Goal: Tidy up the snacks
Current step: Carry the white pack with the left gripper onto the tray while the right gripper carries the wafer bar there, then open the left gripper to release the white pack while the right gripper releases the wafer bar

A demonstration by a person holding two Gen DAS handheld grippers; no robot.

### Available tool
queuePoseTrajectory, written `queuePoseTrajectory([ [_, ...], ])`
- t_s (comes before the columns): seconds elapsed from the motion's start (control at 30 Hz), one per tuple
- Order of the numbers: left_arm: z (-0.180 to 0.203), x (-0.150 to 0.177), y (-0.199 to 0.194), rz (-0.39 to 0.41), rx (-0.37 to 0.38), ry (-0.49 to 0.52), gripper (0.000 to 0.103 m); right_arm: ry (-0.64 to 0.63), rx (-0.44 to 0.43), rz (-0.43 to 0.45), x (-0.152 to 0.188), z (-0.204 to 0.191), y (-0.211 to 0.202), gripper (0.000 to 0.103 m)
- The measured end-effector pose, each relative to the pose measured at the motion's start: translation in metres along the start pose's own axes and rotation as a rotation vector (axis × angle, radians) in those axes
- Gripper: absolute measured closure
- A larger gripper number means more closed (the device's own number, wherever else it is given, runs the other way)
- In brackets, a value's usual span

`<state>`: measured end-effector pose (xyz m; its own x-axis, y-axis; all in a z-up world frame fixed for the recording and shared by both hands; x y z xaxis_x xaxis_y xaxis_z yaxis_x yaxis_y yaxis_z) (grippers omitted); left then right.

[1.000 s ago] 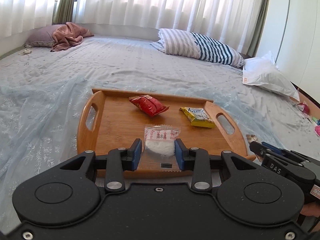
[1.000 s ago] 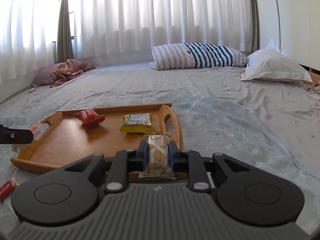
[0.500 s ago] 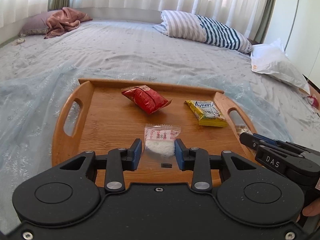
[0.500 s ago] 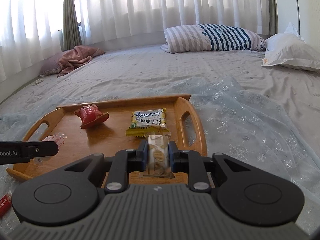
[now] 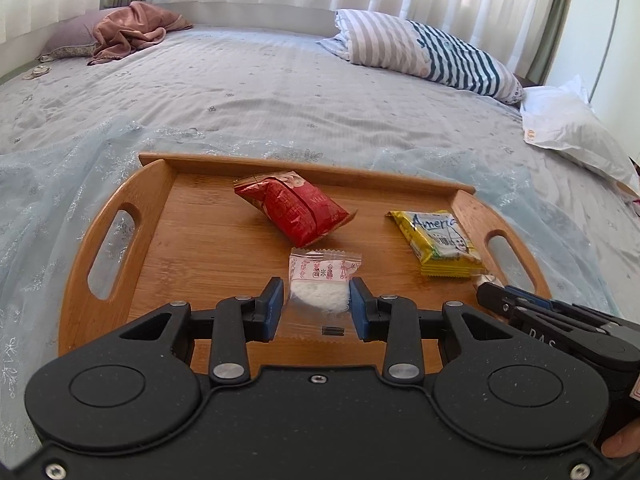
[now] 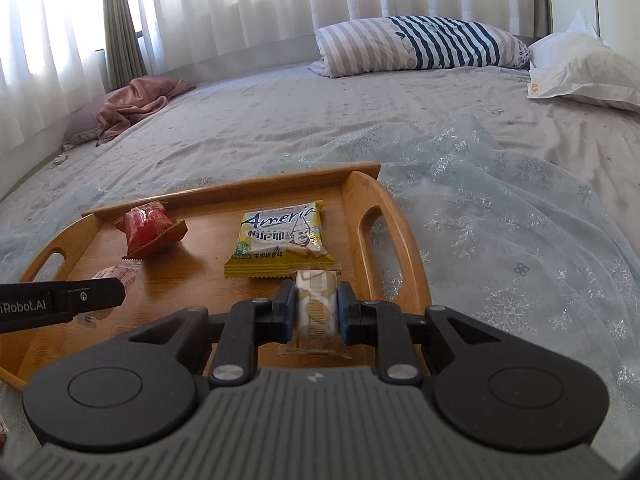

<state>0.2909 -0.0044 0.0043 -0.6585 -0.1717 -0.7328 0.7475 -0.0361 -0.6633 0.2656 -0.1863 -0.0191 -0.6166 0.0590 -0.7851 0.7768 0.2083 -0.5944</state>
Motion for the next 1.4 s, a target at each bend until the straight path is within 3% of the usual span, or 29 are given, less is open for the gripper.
queuePoseTrajectory([
  [0.37,-0.007,-0.002,0.028,-0.024,-0.022,-0.051,0.07,-0.01,0.009,0.005,0.001,-0.001,0.009,0.078],
  [1.03,0.004,-0.002,0.033,-0.018,-0.066,0.007,0.069,-0.057,0.024,0.031,0.003,-0.006,0.01,0.077],
  [1.23,0.003,-0.003,0.029,-0.03,-0.051,-0.021,0.069,-0.048,0.01,0.035,0.004,-0.006,0.01,0.059],
  [1.33,0.004,-0.004,0.025,-0.026,-0.057,-0.005,0.056,-0.047,-0.001,0.035,0.004,-0.006,0.008,0.047],
  [1.4,0.005,-0.004,0.021,-0.022,-0.063,0.01,0.051,-0.045,-0.005,0.04,0.004,-0.006,0.005,0.034],
])
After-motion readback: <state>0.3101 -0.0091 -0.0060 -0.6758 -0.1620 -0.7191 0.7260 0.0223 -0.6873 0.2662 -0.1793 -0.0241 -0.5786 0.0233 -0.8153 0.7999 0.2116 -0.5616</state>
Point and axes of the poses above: each gripper's, at about its wrist camera, not at the fingertips, and y roughly the way its jaws point, z to its right, x to its underside, the point moved 4 cm from there along y, roughly the way its jaws point, and after that the axes turned 1 degree about -x, right-handed, at the moved point
